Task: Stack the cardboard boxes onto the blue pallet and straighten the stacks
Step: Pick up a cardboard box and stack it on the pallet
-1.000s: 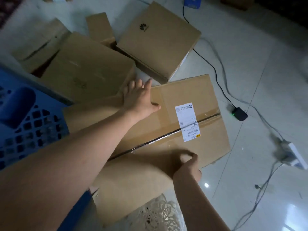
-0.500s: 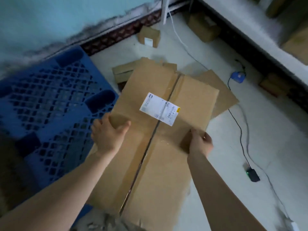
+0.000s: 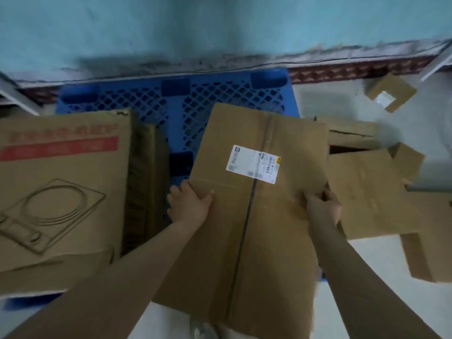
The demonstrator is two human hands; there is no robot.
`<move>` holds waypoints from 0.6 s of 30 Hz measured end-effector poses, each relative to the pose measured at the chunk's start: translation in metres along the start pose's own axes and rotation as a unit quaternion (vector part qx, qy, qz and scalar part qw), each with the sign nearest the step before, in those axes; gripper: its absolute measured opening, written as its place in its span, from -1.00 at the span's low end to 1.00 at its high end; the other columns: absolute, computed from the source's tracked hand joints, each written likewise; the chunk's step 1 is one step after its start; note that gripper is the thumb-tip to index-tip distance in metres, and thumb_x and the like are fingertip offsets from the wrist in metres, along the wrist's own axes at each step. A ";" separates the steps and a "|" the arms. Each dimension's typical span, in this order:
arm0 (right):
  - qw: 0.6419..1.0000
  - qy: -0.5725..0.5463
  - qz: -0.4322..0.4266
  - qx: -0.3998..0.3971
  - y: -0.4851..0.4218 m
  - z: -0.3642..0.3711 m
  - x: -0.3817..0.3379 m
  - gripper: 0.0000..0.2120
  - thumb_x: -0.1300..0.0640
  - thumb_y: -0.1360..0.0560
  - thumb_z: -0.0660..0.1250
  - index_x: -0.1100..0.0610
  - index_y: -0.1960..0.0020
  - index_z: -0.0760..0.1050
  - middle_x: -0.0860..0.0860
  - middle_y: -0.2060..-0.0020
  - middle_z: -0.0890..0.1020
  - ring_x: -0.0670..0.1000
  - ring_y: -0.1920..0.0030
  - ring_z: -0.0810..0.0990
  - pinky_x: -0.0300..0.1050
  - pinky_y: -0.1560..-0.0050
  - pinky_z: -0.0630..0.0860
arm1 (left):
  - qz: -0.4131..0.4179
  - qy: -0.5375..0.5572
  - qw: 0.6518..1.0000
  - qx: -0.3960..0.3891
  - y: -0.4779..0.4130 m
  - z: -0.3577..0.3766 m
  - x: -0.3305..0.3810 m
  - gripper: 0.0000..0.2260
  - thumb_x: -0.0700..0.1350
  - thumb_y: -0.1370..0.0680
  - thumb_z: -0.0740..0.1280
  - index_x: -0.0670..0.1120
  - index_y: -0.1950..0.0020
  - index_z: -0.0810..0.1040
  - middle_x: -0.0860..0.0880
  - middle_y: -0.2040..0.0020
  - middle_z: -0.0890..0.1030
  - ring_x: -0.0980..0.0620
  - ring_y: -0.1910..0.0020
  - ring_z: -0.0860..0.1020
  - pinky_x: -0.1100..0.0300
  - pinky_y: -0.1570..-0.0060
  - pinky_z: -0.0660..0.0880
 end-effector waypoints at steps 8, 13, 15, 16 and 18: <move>0.988 0.101 -0.062 -0.103 -0.021 0.142 -0.004 -0.51 0.04 -0.50 0.33 0.10 -0.41 0.43 0.07 -0.27 0.58 0.12 -0.22 0.55 0.10 -0.23 0.49 | -0.100 0.009 0.995 0.012 -0.075 0.001 -0.083 -0.27 0.20 -0.43 0.37 -0.01 -0.49 0.16 -0.11 -0.40 0.24 -0.16 -0.37 0.26 -0.13 -0.26 0.35; 0.968 0.160 -0.111 -0.157 -0.028 0.209 -0.005 -0.58 0.17 -0.56 0.27 0.11 -0.42 0.40 0.07 -0.29 0.54 0.00 -0.09 0.50 -0.10 -0.01 0.41 | -0.104 0.256 0.953 -0.120 -0.083 0.070 -0.056 -0.16 0.02 -0.49 0.40 0.03 -0.57 -0.11 0.01 -0.24 0.53 0.06 -0.13 0.55 0.21 -0.02 0.43; 0.965 0.182 -0.093 -0.166 -0.029 0.227 0.011 -0.53 0.19 -0.58 0.24 0.13 -0.48 0.30 0.09 -0.38 0.46 0.08 -0.22 0.50 -0.05 -0.11 0.44 | -0.101 0.277 0.951 -0.097 -0.086 0.084 -0.050 -0.25 -0.07 -0.51 0.37 0.02 -0.56 -0.03 -0.04 -0.38 0.43 0.02 -0.26 0.45 0.17 -0.11 0.41; 0.962 0.194 -0.090 -0.167 -0.030 0.234 0.017 -0.52 0.20 -0.59 0.24 0.13 -0.49 0.28 0.10 -0.41 0.43 0.12 -0.30 0.47 -0.02 -0.19 0.44 | -0.082 0.266 0.957 -0.086 -0.089 0.085 -0.048 -0.28 -0.09 -0.51 0.37 0.02 -0.55 0.02 -0.03 -0.41 0.38 0.01 -0.32 0.40 0.17 -0.17 0.39; 0.956 0.206 -0.110 -0.179 -0.032 0.246 0.027 -0.51 0.20 -0.58 0.26 0.11 -0.50 0.29 0.09 -0.43 0.41 0.12 -0.38 0.43 -0.06 -0.27 0.39 | -0.035 0.203 0.975 -0.086 -0.094 0.086 -0.050 -0.27 -0.05 -0.50 0.37 0.07 -0.55 0.03 0.00 -0.43 0.31 -0.01 -0.39 0.30 0.15 -0.26 0.33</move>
Point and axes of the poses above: each hand's wrist, its own y-axis away from the middle knuckle, its own z-axis out of the palm, x = y × z, the point moved 10 cm from there along -y, towards the middle knuckle
